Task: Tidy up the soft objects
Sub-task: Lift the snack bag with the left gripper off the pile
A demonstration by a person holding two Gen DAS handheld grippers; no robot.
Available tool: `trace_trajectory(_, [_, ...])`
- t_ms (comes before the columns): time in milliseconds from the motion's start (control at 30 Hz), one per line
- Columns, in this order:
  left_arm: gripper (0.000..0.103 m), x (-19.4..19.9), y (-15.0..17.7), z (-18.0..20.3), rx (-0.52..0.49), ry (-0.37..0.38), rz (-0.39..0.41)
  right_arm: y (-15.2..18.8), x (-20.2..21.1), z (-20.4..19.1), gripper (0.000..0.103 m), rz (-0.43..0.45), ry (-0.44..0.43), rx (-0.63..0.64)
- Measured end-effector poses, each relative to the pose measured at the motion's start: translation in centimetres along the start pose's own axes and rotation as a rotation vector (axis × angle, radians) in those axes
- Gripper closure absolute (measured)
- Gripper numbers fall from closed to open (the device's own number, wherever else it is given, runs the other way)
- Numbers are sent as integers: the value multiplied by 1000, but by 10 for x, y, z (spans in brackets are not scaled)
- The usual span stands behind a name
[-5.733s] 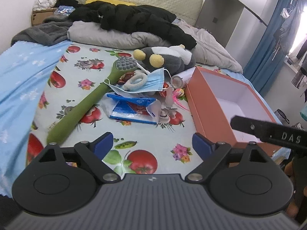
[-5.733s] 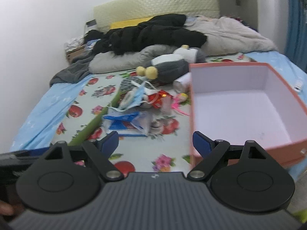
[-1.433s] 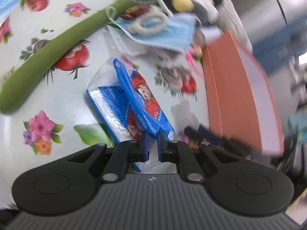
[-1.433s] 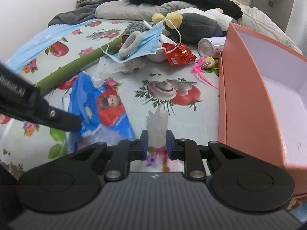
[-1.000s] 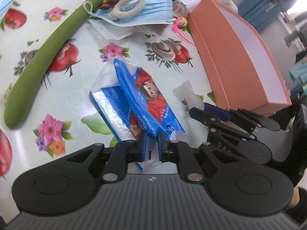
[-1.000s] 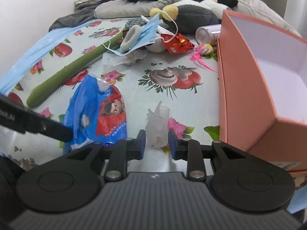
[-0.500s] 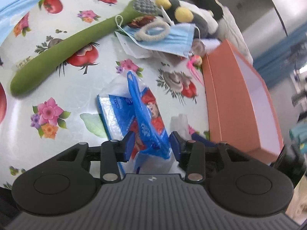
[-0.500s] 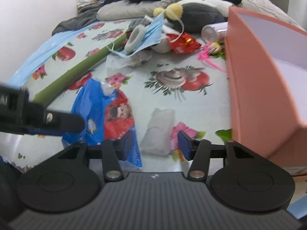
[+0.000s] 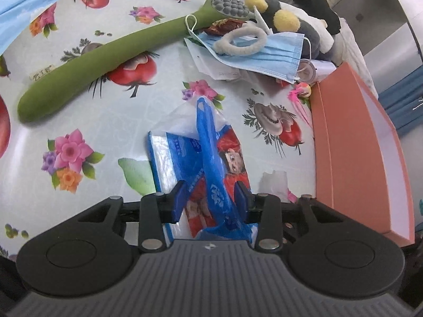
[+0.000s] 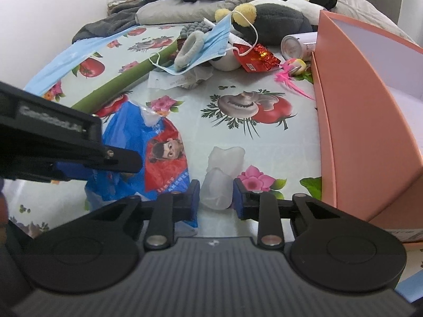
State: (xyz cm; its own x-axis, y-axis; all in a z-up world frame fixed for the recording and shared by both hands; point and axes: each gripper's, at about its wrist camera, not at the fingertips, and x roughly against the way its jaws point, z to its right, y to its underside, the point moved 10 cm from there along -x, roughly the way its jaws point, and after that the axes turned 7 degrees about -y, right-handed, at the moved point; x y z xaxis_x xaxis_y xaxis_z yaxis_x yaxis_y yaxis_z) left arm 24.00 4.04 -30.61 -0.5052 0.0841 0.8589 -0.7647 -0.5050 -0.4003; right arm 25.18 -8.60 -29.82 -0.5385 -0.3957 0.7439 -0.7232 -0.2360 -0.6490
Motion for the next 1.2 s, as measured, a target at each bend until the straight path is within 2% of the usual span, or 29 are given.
trace_trajectory(33, [69,-1,-1,1,-15,-7,3,0,1,0,75,0,-1,-2])
trace_trajectory(100, [85,-2,-2,4,-40,-14,10,-1,2,0,76,1,-2,-3])
trace_trajectory(267, [93,8,-10,9,-70,-18,43,-5,12,5,77,22,22,-15])
trace_trajectory(800, [95,82,-22,31,-189,51,141,-44,82,3,78,170,32,-82])
trace_trajectory(1200, [95,144,-11,56,-253,118,196,-61,144,-7,78,262,28,-74])
